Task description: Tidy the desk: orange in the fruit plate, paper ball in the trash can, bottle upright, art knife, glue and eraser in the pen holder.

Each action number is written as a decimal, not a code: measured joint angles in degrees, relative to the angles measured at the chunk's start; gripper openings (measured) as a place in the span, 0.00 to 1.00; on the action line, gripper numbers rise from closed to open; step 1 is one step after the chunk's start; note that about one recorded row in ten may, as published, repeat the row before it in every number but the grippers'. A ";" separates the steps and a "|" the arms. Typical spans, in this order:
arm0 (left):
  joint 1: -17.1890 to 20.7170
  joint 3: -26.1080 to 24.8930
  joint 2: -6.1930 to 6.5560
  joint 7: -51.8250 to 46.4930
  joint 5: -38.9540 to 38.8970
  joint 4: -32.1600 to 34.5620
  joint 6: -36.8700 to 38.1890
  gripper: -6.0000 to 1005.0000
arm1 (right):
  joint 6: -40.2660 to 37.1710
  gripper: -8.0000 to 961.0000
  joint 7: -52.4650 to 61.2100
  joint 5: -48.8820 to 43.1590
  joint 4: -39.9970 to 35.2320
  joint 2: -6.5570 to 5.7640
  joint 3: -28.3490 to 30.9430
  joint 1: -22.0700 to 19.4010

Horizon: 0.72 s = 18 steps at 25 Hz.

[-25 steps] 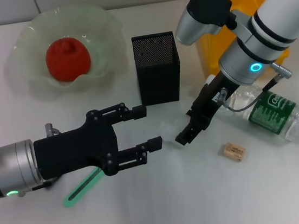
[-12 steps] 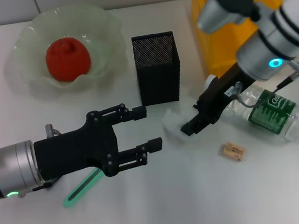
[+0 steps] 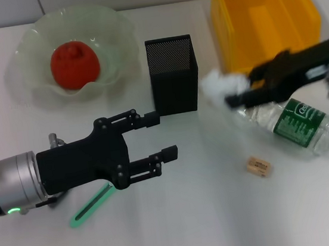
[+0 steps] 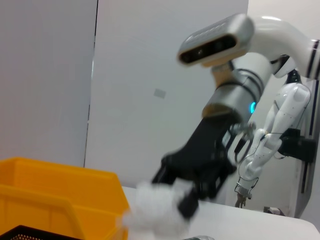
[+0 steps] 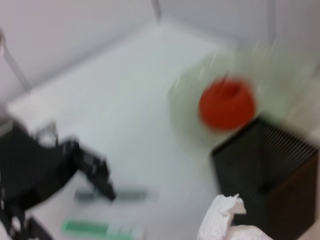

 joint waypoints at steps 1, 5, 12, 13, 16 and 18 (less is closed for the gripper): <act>-0.01 0.11 0.00 0.00 -0.01 0.00 -0.15 0.66 | 0.03 0.55 -1.31 1.45 -1.03 0.05 1.24 -1.26; -0.07 0.24 0.00 0.03 -0.04 0.01 -0.37 0.66 | 2.80 0.54 -7.31 8.51 -4.03 0.24 7.65 -6.63; -0.16 0.24 0.01 0.04 -0.04 -0.05 -0.81 0.65 | 10.67 0.54 -11.88 10.52 -3.28 0.10 14.34 -8.33; -0.16 0.24 0.01 0.04 -0.04 -0.05 -0.81 0.65 | 10.67 0.54 -11.88 10.52 -3.28 0.10 14.34 -8.33; -0.19 0.24 0.01 0.04 -0.05 -0.05 -0.93 0.65 | 14.56 0.54 -14.01 10.09 -1.41 -0.05 14.28 -7.80; -0.25 0.25 0.01 0.04 -0.04 -0.04 -1.05 0.65 | 16.62 0.54 -14.92 9.39 0.19 -0.12 14.10 -7.00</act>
